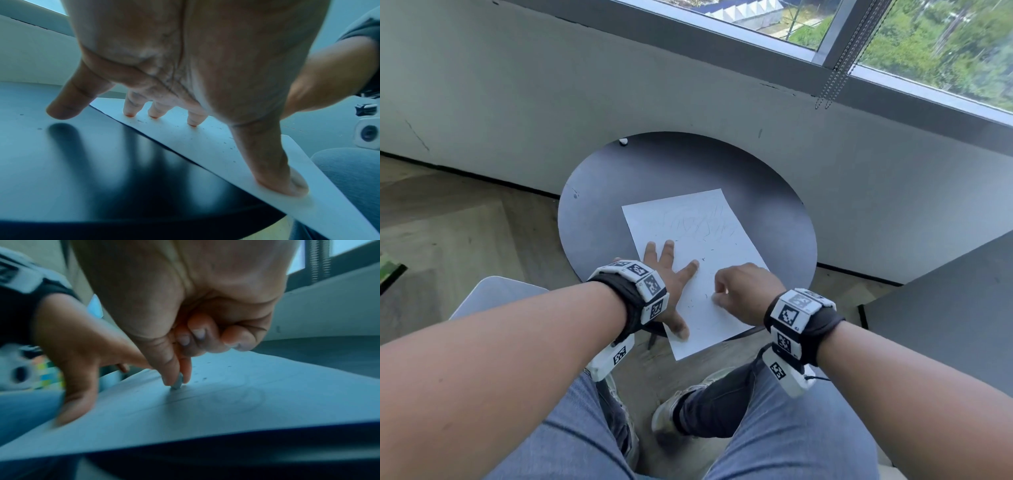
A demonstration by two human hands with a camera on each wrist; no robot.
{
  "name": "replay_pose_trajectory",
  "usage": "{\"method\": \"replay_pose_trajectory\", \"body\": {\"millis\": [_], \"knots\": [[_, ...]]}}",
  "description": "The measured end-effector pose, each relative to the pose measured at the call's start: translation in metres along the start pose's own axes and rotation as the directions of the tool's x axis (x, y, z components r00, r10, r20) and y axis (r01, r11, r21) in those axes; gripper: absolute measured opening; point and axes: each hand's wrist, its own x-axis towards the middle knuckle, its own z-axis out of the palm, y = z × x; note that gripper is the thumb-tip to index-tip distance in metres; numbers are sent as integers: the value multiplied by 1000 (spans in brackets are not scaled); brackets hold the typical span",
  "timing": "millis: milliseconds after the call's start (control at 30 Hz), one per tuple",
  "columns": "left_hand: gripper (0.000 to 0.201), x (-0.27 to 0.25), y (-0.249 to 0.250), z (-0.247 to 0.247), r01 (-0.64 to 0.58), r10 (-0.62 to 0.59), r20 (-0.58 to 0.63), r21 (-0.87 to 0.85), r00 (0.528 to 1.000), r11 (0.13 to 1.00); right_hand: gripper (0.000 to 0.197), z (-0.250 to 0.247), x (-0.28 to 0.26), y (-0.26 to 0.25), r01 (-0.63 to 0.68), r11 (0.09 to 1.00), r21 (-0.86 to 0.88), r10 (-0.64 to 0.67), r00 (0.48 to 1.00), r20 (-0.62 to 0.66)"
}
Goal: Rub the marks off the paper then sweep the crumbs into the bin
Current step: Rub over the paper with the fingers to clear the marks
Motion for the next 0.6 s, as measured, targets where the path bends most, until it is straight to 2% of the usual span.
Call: {"method": "replay_pose_trajectory", "body": {"millis": [133, 200, 300, 467, 533, 600], "knots": [[140, 0, 0, 0, -2, 3, 4, -11, 1000, 1000, 16, -14, 20, 38, -228, 974, 15, 228, 973, -30], [139, 0, 0, 0, 0, 0, 6, -13, 1000, 1000, 14, -21, 25, 50, -287, 958, -20, 286, 956, -64], [139, 0, 0, -1, -1, 1, 5, -9, 1000, 1000, 13, -19, 23, 39, -236, 970, -66, 230, 969, -85], [140, 3, -1, 3, 0, 0, -3, -4, 1000, 1000, 18, -3, 8, -7, -4, 997, -75, 1, 999, -40], [141, 3, -1, 3, -2, 2, -4, -1, 1000, 1000, 20, -5, 11, 1, -15, 999, -28, 15, 1000, -13], [141, 4, 0, 3, -3, 3, -3, -6, 1000, 1000, 20, -12, 15, 22, -113, 993, 17, 113, 994, -12]]}}
